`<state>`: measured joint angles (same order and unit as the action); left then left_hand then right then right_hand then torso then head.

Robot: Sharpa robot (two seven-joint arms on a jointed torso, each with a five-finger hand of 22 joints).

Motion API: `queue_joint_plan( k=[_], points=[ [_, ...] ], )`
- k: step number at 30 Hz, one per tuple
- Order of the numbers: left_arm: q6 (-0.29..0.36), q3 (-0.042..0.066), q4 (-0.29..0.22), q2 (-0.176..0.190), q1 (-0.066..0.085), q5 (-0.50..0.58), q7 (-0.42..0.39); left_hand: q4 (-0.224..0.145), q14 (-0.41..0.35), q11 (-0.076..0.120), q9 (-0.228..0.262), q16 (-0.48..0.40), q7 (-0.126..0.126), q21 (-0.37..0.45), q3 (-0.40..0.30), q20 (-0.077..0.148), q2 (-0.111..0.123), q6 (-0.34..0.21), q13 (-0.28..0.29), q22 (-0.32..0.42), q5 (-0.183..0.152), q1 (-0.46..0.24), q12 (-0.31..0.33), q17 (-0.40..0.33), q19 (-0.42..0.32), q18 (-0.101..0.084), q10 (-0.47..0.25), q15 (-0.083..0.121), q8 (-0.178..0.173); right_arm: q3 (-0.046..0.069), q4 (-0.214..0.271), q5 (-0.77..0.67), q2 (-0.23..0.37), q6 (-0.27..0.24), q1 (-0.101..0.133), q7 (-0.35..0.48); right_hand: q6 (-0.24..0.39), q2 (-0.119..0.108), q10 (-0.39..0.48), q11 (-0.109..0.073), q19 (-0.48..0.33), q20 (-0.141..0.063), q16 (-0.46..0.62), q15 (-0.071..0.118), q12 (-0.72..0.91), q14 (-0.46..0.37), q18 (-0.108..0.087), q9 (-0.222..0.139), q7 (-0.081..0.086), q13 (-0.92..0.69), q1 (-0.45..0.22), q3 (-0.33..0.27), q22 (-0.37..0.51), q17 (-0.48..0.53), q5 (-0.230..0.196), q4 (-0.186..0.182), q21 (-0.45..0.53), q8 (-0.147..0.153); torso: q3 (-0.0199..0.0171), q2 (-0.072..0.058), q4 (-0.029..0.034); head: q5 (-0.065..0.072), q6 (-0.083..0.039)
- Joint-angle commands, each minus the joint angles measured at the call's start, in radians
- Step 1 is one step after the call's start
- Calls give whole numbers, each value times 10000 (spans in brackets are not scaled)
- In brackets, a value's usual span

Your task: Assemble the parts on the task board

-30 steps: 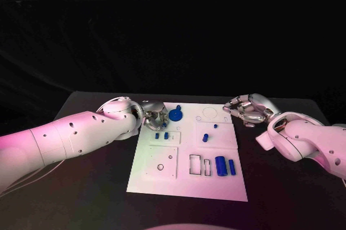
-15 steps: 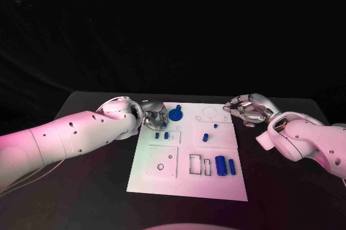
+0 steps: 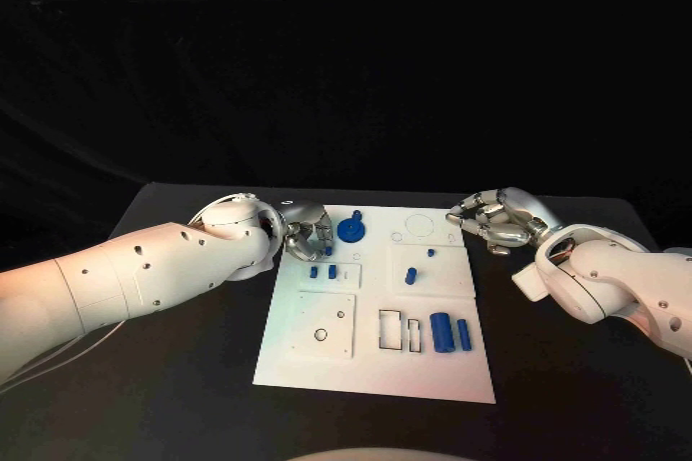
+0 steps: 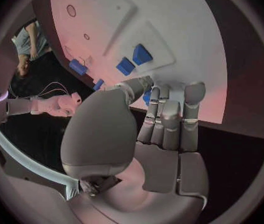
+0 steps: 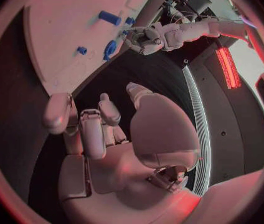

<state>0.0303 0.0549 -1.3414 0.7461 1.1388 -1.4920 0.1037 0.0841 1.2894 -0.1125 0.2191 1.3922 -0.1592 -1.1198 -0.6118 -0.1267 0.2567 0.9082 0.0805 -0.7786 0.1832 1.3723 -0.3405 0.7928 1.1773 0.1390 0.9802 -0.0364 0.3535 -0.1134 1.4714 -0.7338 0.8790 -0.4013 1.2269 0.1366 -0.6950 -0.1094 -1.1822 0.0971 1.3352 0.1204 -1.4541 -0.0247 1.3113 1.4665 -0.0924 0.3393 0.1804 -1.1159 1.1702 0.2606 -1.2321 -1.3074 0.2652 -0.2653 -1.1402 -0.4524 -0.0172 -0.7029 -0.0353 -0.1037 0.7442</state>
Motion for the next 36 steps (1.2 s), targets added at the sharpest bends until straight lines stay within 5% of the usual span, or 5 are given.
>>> queue_joint_plan(
  k=[1, 13, 17, 22, 36],
  points=[
    [18, 3, -23, 18, -2, 40, 27, 15, -87, -26, -30, -62, -70, 51, 84, -18, 93, -63, -31, 27, -4, 43, 77, -82, -84, 175, -138, -7, -90, 0, -10, -22, -3, 38, -10, 78, 73, 32, 137, 1, -131, 12, 60, 64, -104, 397, -121, -10, 7, 106, 57, 5, 68, 54, 50, -73, 113, -13, 0, -3, -2, 3, -1],
    [169, 4, 31, 111, -4, 40, 49, 5, -220, -64, -72, -126, -110, 204, 123, -43, 91, -203, -52, 266, 4, 80, 121, -373, -224, 226, -250, -42, -220, 0, -85, -16, -10, 41, -14, 58, 144, 25, 643, 16, -363, 17, 263, 54, -467, 286, -207, -39, 25, 641, 126, -54, 372, 403, 57, -112, 538, -11, 6, 3, 3, 18, -2],
    [368, 5, 80, 142, -4, 45, 3, -1, -309, -78, -85, -179, -135, 300, 128, -48, 72, -244, -55, 407, 10, 108, 125, -543, -311, 254, -277, -55, -264, 0, -133, -25, -19, 71, -15, 4, 177, 71, 2976, 17, -969, 15, 928, 34, -2654, -49, -430, -79, 20, 3469, 390, -124, 1215, 1374, 4, -163, 1747, -104, 6, -3, -3, 27, -10],
    [834, 10, 176, 246, -8, 409, -422, -87, -1059, -107, -83, -729, -192, 1065, -29, -41, -33, -152, -58, 1549, 35, 302, 93, -2013, -1000, 468, -246, -64, -299, 0, -245, -467, -42, 192, -16, -112, -227, -7, 3191, -34, -1141, -47, 1510, 120, -5196, -220, -519, -232, 6, 5461, 1903, 1112, 1684, 2078, -598, 664, 2494, -136, 5, 0, -18, 22, -25],
    [2402, 50, -430, 1419, -19, 9163, -3712, -580, -1915, 169, -1, -3220, -70, 2169, -160, 253, -451, 458, 180, 2267, 33, 522, -640, -4260, -1411, 460, 882, 210, -363, 5, -173, -5992, -280, 1219, 32, -1377, -1586, -919, 1671, 17, -990, -68, 1671, 87, -9513, -81, -479, -739, -83, 8839, 1463, 3200, 1372, 2022, -1006, 2231, 2507, 349, 9, -4, 16, 685, -164]
  ],
)
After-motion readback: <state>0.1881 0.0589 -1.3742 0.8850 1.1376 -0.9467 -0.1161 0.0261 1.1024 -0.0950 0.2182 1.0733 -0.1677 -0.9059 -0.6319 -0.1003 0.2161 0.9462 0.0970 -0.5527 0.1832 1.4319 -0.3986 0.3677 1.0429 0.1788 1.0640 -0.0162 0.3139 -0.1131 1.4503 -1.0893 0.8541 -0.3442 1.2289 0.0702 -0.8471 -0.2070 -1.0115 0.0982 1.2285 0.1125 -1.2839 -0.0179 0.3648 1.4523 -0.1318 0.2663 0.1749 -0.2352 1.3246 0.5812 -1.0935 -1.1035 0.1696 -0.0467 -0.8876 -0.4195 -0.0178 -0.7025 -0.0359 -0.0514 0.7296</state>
